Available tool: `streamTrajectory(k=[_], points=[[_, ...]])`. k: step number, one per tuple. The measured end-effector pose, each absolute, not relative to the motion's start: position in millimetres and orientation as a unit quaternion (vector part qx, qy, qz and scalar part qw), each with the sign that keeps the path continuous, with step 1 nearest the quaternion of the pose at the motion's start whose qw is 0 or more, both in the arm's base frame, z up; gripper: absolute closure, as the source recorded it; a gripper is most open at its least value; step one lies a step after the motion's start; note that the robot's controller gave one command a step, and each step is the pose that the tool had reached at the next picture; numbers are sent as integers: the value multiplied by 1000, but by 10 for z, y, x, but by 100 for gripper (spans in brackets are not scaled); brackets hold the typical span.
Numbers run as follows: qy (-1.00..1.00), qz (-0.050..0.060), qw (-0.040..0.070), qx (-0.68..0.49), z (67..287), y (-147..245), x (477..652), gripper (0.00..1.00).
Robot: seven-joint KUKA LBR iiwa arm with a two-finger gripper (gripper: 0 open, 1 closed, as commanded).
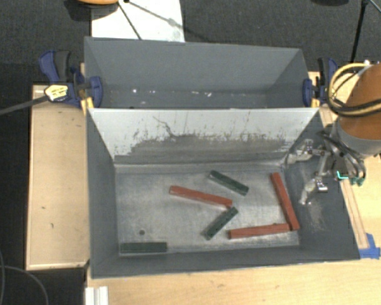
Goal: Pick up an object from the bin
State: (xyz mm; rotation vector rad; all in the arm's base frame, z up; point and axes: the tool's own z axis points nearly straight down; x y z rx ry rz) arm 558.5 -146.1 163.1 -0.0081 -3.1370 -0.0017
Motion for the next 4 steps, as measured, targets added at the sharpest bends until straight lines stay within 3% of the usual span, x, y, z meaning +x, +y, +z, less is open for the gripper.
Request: streamTrajectory(k=[1,2,4], points=[[-1000,0,-2,1,1677,-1456,5605,100],[-1000,0,-2,3,1677,-1456,5605,0],[-1000,1,-2,1,1671,-1455,5601,0]])
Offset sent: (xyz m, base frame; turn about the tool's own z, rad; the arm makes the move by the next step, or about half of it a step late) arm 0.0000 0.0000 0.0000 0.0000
